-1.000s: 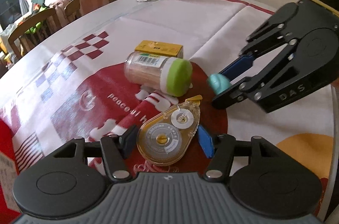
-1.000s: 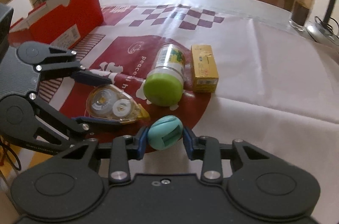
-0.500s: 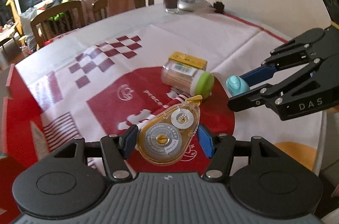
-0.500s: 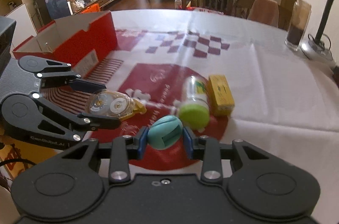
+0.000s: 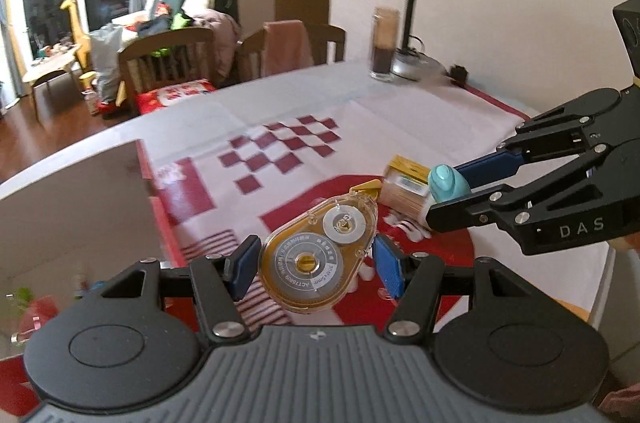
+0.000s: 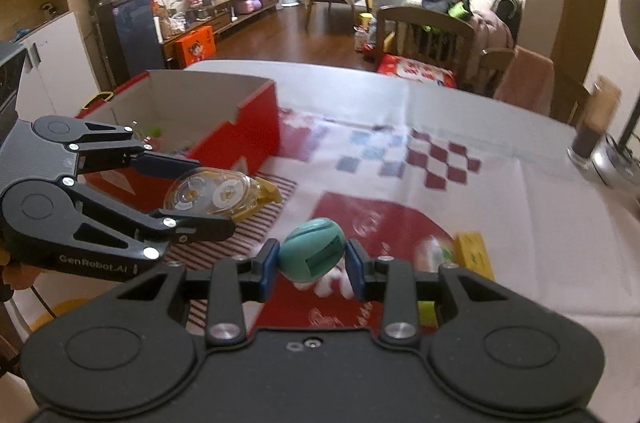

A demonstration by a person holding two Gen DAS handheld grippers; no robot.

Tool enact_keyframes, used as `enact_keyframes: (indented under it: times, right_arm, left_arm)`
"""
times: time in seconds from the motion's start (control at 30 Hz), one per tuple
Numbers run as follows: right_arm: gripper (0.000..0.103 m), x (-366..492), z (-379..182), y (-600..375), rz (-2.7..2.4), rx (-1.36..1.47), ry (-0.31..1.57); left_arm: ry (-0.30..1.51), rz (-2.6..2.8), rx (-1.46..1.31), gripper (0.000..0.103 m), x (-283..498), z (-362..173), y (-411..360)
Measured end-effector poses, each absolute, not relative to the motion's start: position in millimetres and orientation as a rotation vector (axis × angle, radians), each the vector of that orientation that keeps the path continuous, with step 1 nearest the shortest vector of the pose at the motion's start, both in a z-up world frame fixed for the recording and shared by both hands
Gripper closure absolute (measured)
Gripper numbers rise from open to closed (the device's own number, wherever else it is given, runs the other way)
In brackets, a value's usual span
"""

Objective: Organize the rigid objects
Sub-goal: 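Grasp the teal egg-shaped item with right tool while left tool grasps the tape roller, then carry the tape roller and teal egg with both tools into the box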

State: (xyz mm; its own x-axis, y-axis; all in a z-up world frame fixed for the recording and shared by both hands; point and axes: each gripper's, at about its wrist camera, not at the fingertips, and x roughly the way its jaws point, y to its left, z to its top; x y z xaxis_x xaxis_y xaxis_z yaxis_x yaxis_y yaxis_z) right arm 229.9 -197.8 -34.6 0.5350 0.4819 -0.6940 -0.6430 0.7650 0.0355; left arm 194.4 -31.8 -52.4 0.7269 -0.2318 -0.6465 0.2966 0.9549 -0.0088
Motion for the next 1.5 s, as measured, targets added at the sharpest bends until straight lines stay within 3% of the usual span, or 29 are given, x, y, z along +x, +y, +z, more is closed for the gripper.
enact_keyframes:
  times: [0.6,1.5]
  right_arm:
    - [0.068,243,-16,-83,0.807,-0.304,0.690]
    - [0.069,284,-72,51,0.843,-0.468,0.861]
  left_arm:
    - [0.619,-0.072,0.071,0.042,187,-24,80]
    - [0.886,0.090,0.103,0.042,286,-68,188]
